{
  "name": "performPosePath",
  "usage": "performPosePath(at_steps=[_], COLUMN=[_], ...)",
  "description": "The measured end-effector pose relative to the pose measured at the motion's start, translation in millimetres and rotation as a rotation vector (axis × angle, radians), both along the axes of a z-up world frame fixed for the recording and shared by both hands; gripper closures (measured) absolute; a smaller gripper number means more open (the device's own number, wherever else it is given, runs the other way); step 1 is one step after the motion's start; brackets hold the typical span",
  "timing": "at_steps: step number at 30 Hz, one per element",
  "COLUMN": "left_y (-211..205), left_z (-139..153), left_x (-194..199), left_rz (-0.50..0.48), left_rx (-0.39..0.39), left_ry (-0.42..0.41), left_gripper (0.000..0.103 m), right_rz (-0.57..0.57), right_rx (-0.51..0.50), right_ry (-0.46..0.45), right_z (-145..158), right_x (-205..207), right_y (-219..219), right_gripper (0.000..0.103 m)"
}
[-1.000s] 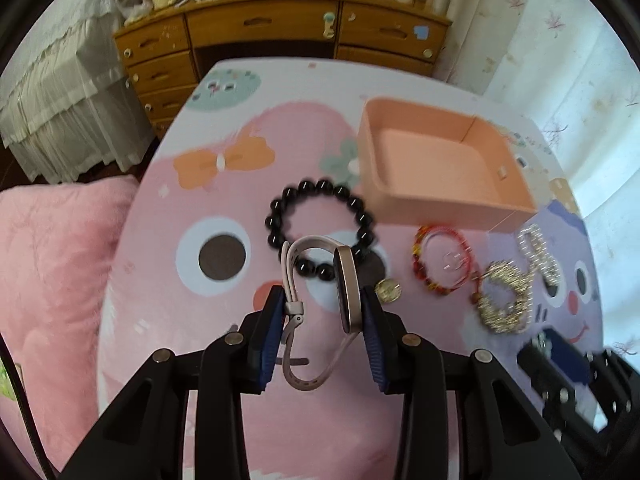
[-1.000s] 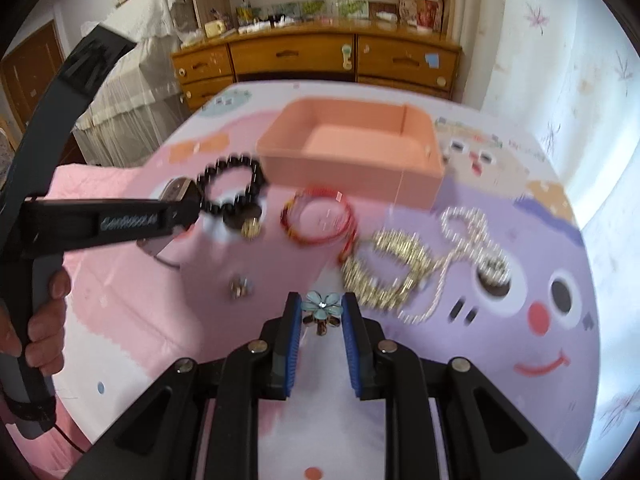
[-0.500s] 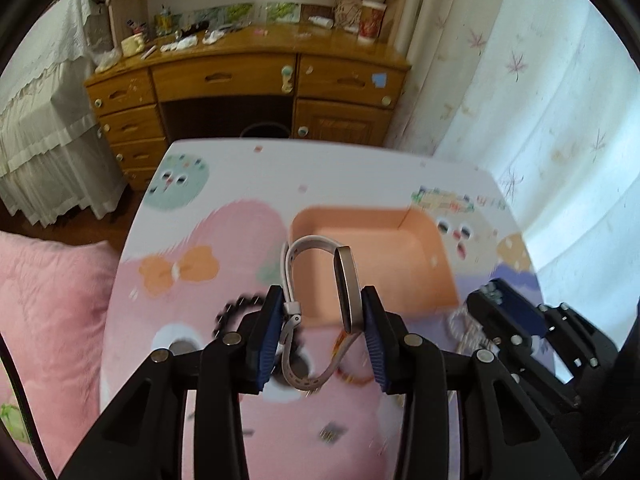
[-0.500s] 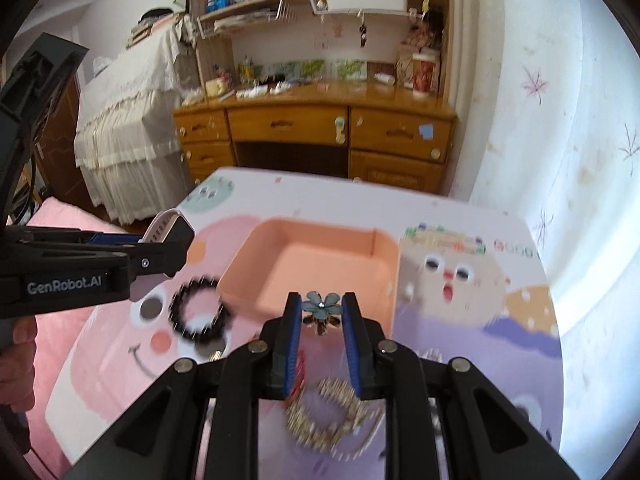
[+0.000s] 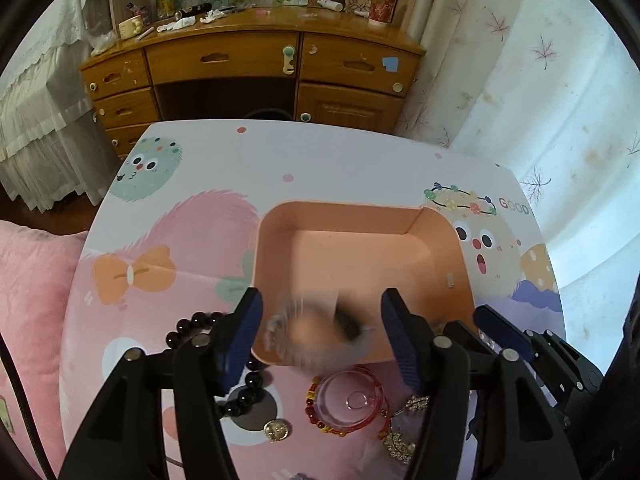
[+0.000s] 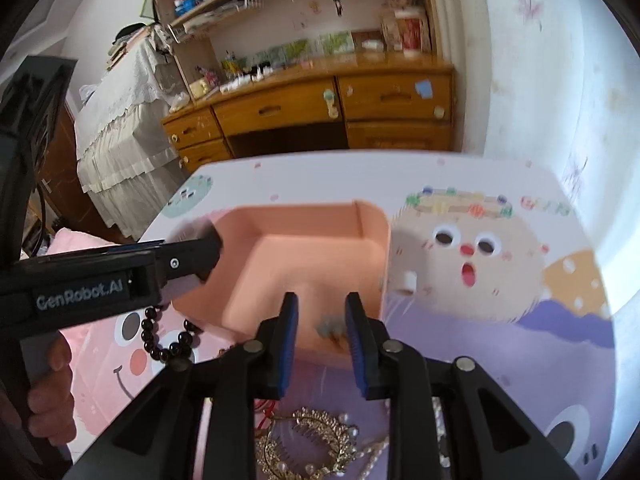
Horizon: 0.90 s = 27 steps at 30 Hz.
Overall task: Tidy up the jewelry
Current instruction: 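Carry the watch into the pink box with the left tool while the right tool drops the charm there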
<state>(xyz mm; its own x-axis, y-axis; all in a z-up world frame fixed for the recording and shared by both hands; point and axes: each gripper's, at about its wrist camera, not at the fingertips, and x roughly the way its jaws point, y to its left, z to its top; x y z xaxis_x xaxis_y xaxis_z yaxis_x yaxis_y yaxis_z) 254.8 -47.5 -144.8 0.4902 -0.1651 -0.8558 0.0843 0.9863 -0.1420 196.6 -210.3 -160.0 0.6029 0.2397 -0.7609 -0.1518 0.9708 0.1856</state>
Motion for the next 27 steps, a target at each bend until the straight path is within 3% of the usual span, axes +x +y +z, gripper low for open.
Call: performPosePath(at_steps=[2, 6, 11, 14, 19, 24, 27], left_y=[4, 18, 41, 58, 86, 110, 114], left_z=[5, 10, 3, -8, -30, -51, -59], left_x=[-2, -5, -10, -14, -16, -11, -9], left_rz=[0.007, 0.024, 0.065, 0.105, 0.155, 0.201, 0.196], left_rx=[0.016, 0.056, 0.115, 0.156, 0.197, 0.172, 0.163], left_ry=[-0.015, -0.018, 0.02, 0.058, 0.119, 0.151, 0.154], left_gripper=[0.032, 0.023, 0.023, 0.023, 0.023, 0.023, 0.031], right_rz=[-0.008, -0.021, -0.047, -0.063, -0.065, -0.024, 0.024], right_rx=[0.01, 0.024, 0.047, 0.068, 0.115, 0.144, 0.145], right_ry=[-0.003, -0.012, 0.008, 0.009, 0.029, 0.1, 0.138], right_z=[0, 3, 4, 5, 3, -8, -15], right_x=[-1, -5, -15, -25, -47, -66, -77], right_y=[-3, -8, -11, -12, -2, 22, 43], right_gripper=[0.057, 0.051, 0.044, 0.031, 0.03, 0.03, 0.03])
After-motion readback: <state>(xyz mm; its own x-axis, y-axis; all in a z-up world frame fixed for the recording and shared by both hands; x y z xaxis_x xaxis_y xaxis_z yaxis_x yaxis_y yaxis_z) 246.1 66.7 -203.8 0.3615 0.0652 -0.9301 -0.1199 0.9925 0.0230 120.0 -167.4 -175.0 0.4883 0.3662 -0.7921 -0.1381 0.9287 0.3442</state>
